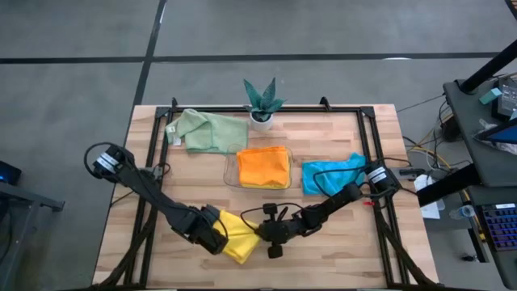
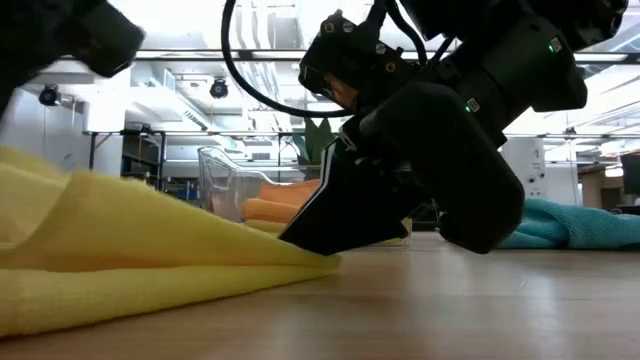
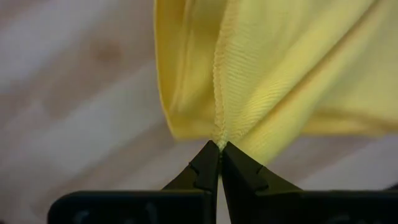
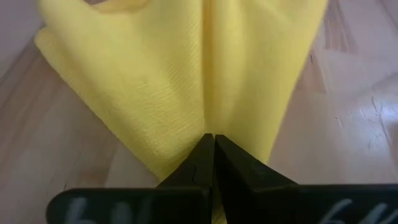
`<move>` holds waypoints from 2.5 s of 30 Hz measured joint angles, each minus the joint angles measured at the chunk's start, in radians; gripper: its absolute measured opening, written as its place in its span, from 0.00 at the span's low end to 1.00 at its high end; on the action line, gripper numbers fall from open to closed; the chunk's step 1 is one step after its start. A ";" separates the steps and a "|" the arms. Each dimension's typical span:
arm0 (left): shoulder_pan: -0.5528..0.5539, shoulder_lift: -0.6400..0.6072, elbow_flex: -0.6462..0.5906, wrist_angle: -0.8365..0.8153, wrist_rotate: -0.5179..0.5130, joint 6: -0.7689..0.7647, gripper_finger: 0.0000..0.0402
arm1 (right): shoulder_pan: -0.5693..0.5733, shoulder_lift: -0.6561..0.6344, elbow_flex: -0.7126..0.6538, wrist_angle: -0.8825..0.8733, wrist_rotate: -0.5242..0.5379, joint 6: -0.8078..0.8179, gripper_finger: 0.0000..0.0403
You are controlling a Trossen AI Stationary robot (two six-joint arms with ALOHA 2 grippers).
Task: Fold microfiber towels
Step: Fold the yellow microfiber towel
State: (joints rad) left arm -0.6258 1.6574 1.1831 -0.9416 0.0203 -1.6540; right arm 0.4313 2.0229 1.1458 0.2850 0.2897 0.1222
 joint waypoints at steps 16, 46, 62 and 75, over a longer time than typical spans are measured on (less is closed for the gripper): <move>-0.023 0.013 -0.005 0.082 0.060 0.036 0.15 | 0.000 -0.001 0.002 -0.015 -0.001 0.006 0.02; 0.071 -0.023 -0.111 0.184 -0.497 0.149 0.35 | 0.000 -0.007 0.002 -0.017 -0.002 0.005 0.02; 0.071 -0.023 -0.252 0.405 -0.491 0.120 0.21 | 0.000 -0.007 0.002 -0.017 -0.002 0.008 0.02; 0.059 -0.023 -0.190 0.246 -0.487 0.147 0.01 | 0.000 -0.009 0.003 -0.039 0.003 0.030 0.02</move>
State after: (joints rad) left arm -0.5671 1.6348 0.9929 -0.6953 -0.4670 -1.5069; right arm 0.4313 2.0140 1.1484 0.2465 0.2923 0.1520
